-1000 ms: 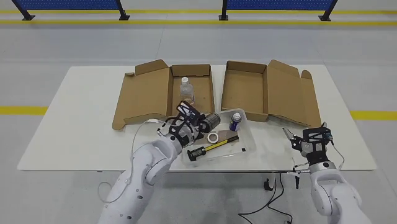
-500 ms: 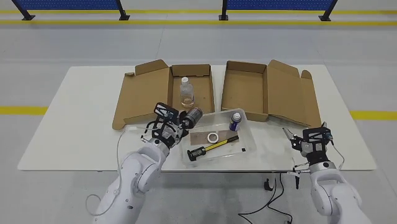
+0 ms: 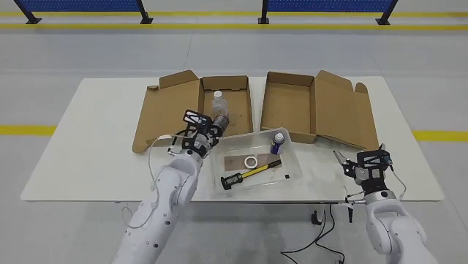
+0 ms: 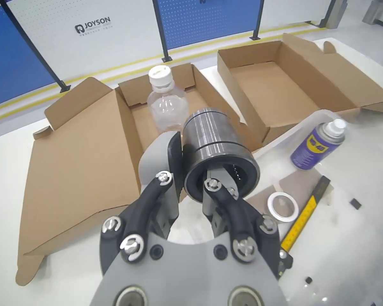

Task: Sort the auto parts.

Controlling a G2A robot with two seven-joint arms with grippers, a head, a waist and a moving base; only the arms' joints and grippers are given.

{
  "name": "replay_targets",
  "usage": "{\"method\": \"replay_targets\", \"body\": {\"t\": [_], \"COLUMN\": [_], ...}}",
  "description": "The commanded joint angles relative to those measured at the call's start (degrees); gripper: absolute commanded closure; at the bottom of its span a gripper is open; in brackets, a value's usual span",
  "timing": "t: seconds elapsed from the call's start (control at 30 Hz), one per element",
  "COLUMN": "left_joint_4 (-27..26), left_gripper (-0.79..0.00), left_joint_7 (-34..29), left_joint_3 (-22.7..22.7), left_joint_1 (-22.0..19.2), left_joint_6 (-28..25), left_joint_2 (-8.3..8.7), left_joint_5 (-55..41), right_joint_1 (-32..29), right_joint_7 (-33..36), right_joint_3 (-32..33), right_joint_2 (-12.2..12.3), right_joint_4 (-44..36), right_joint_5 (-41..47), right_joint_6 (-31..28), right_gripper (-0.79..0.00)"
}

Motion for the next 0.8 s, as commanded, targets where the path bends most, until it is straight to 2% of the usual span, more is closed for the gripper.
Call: {"method": "replay_targets", "body": {"t": [0.0,0.3,0.57,0.77], "left_joint_4": [2.9,10.7,15.9,19.6], "left_gripper": [0.000,0.000,0.000,0.000], "left_joint_7": [-1.6,-3.9,-5.7,-5.7], "left_joint_3": [0.6,2.3,4.6,5.6], "left_joint_1": [-2.0,-7.9,-11.0,-12.9], "left_joint_6": [1.7,5.1,5.4,7.6], "left_joint_2": [-0.21,-1.17,-1.98,-2.62], "left_joint_5": [1.5,2.2,3.1,3.8], "right_joint_1": [0.0,0.0,0.0,0.0], "right_joint_7": [0.0,0.0,0.0,0.0], "right_joint_3": [0.0,0.0,0.0,0.0], "right_joint_2": [0.0,0.0,0.0,0.0], "right_joint_4": [0.0,0.0,0.0,0.0], "right_joint_5": [0.0,0.0,0.0,0.0], "right_joint_6": [0.0,0.0,0.0,0.0], "right_gripper": [-0.785,-0.785,-0.785,-0.785]}}
